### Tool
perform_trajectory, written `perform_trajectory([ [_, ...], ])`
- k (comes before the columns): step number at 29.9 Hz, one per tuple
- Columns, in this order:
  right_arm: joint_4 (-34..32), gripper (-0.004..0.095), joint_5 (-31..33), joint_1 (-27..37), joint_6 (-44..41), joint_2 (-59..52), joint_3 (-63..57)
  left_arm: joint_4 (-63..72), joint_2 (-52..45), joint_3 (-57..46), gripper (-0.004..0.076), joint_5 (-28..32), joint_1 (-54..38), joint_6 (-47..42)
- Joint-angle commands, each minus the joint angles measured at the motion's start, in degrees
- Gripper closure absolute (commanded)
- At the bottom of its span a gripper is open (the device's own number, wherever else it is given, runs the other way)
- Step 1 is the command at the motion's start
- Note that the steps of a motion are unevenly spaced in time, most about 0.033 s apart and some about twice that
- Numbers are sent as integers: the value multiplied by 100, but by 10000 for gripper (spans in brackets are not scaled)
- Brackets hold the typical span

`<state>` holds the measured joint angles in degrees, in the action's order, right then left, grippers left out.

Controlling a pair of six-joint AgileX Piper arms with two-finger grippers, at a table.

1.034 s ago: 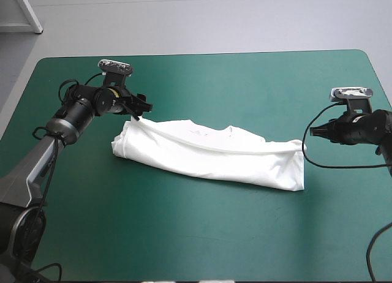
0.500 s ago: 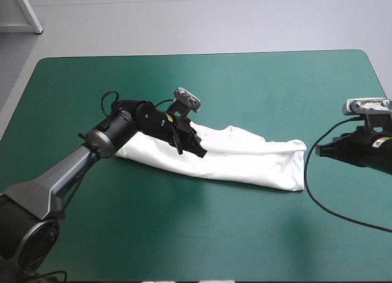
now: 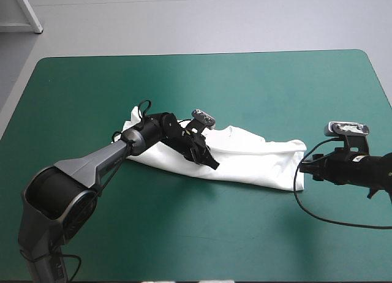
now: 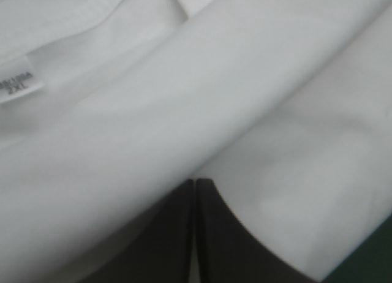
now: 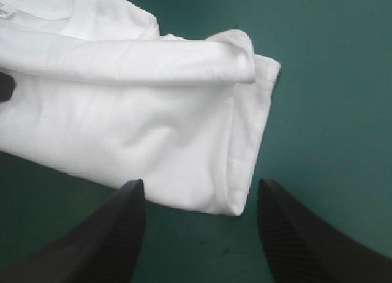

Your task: Fold the cloth

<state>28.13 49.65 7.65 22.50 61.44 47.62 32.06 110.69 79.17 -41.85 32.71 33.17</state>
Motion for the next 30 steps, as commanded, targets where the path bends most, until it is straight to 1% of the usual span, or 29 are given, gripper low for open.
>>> perform_trajectory([
  [1, 489, 291, -411, 30, 394, 265, 131, 180, -144, 141, 705, 98, 26, 6],
  [8, 529, 297, -610, 6, 623, 1238, 131, 180, -100, 141, 705, 98, 26, 6],
  [15, 1122, 297, -716, 6, 1169, 1976, 131, 180, -100, 141, 705, 98, 26, 6],
  [22, 1133, 299, -710, 6, 1289, 2440, 131, 180, -100, 141, 705, 108, 26, 6],
  [25, 1241, 353, -625, -2, 1493, 2468, 131, 180, -100, 141, 705, 162, 26, 6],
  [27, 1253, 420, -509, -7, 1613, 2468, 131, 180, -100, 141, 705, 176, 26, 6],
  [30, 1253, 465, -345, -7, 1681, 2478, 131, 180, -100, 141, 705, 203, 26, 6],
])
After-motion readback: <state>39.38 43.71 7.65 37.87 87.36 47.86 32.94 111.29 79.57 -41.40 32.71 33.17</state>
